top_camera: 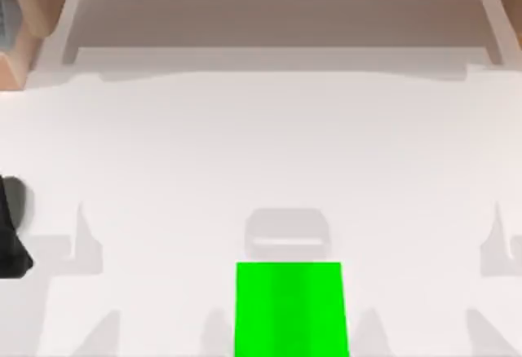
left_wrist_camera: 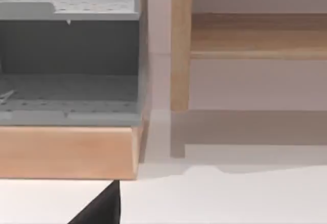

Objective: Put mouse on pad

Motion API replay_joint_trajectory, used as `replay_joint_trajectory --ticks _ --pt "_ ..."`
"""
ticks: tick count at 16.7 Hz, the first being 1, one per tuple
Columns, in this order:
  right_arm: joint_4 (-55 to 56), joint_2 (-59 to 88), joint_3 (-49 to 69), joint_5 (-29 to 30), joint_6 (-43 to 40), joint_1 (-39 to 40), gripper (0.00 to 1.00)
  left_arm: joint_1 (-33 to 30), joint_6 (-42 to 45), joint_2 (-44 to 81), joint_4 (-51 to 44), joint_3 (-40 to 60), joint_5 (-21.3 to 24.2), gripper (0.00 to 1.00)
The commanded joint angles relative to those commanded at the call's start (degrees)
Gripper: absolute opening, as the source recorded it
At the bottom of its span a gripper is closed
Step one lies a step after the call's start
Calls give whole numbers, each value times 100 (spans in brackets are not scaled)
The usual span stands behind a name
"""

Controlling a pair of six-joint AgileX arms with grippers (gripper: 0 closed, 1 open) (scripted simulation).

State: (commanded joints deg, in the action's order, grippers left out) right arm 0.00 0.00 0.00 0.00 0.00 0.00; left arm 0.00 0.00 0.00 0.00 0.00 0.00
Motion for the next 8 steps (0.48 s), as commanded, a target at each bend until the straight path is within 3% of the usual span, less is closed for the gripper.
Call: replay_joint_trajectory --ticks 4,8 --pt "0 0 0 0 0 0 100 19 6 177 -135 174 -7 100" --pt "0 0 0 0 0 0 100 80 31 1267 -882 1203 -4 100"
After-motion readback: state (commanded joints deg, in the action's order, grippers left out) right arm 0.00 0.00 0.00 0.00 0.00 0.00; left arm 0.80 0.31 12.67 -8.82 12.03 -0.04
